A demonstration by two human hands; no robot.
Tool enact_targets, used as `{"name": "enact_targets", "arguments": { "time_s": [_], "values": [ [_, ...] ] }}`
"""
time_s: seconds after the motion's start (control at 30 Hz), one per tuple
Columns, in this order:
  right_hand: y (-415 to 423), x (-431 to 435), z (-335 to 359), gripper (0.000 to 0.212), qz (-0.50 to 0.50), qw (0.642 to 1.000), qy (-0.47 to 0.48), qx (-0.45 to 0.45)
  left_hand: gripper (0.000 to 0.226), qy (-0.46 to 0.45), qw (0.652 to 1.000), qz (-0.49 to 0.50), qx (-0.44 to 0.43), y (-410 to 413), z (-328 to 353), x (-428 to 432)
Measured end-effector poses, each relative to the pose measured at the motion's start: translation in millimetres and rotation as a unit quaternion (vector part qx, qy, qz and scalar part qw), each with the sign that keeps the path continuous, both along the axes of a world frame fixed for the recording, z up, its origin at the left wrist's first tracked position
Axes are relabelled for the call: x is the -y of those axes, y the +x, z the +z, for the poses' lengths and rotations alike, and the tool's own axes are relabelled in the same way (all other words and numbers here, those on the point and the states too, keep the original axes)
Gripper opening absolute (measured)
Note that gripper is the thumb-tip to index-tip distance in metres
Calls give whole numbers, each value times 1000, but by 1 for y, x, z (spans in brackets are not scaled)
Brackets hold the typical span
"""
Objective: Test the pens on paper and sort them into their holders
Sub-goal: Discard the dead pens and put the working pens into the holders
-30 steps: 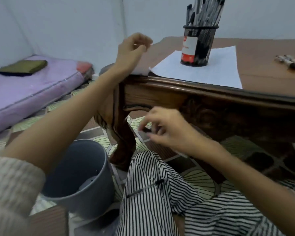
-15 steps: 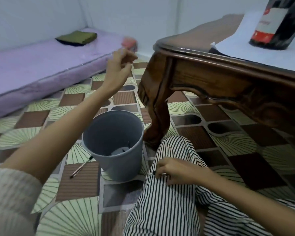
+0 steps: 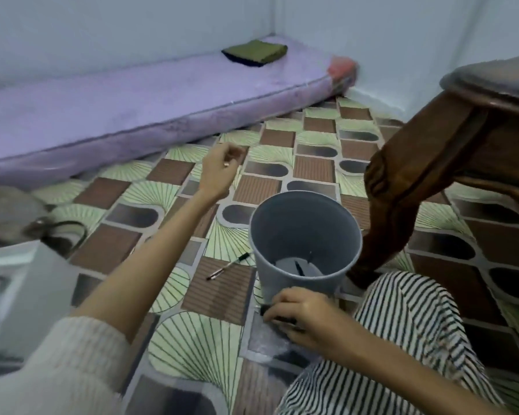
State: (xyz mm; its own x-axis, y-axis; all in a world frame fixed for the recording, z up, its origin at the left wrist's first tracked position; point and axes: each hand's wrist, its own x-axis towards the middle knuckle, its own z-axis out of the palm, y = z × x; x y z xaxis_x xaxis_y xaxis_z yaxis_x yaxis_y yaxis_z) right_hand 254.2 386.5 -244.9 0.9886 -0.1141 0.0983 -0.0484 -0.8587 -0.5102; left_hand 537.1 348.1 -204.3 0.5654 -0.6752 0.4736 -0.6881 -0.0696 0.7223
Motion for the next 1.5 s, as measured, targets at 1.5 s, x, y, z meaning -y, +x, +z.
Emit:
{"name": "enact_targets", "arguments": {
  "time_s": [1.5],
  "values": [
    [67, -5, 122, 24, -99, 942, 5, 320, 18, -65, 998, 13, 19, 13, 78, -18]
  ]
}}
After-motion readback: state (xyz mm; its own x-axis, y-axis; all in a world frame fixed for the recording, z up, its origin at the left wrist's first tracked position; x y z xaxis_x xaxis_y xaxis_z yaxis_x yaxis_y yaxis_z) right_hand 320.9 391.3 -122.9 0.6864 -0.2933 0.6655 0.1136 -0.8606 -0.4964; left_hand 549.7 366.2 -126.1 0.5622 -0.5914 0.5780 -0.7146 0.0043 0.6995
